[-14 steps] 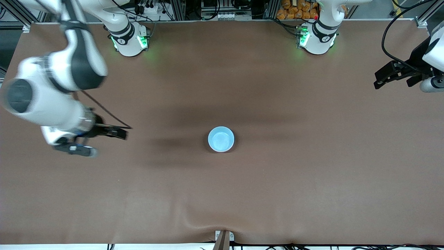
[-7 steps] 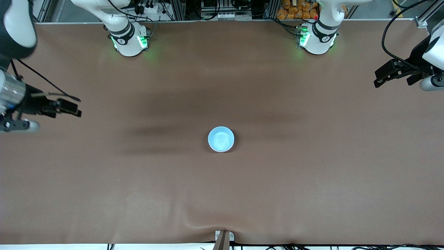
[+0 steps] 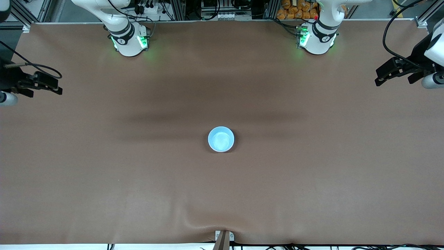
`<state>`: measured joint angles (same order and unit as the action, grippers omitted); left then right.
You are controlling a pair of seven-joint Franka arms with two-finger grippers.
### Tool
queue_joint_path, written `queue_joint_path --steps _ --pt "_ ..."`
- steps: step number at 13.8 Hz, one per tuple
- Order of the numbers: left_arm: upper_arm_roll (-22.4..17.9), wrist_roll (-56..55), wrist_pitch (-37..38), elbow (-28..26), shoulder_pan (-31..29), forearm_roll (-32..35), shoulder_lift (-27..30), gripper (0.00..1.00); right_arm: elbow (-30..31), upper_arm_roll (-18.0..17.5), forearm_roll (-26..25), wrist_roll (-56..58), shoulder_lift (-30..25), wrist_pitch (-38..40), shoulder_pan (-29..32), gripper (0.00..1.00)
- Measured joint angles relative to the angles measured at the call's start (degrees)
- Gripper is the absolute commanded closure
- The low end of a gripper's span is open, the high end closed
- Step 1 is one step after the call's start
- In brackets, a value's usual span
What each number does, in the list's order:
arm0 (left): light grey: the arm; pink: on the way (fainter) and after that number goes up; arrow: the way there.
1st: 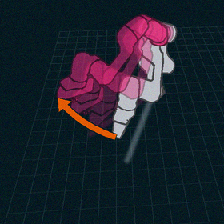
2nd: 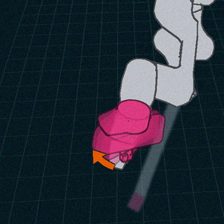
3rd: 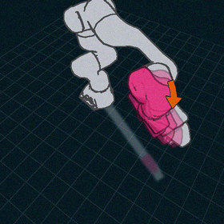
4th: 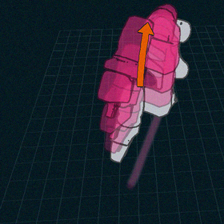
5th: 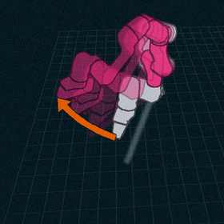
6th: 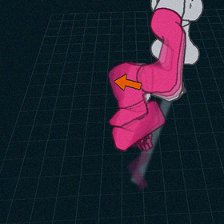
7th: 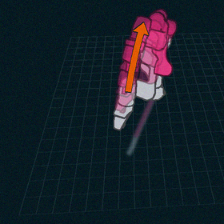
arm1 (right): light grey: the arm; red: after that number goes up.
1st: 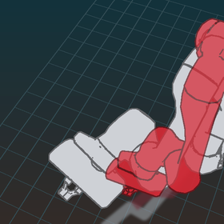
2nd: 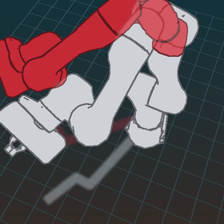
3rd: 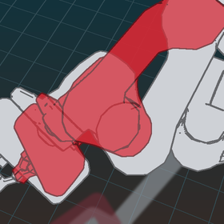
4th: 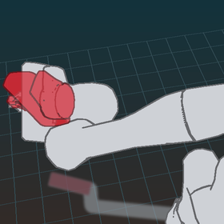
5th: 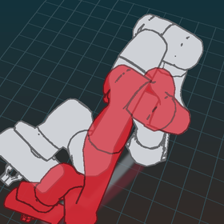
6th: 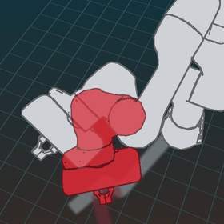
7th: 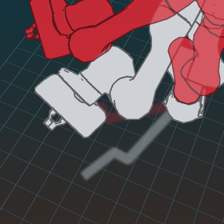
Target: Stack pink and blue bowls on white bowl
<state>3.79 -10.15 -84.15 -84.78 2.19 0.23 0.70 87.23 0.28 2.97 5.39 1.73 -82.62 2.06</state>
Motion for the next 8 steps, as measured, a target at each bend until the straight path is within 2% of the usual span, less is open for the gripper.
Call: queue_joint_path --steps 8 --pt "0.0 0.0 0.0 0.0 0.0 0.0 0.1 0.0 -2.1 0.1 -0.7 -1.8 0.0 3.1 0.5 0.0"
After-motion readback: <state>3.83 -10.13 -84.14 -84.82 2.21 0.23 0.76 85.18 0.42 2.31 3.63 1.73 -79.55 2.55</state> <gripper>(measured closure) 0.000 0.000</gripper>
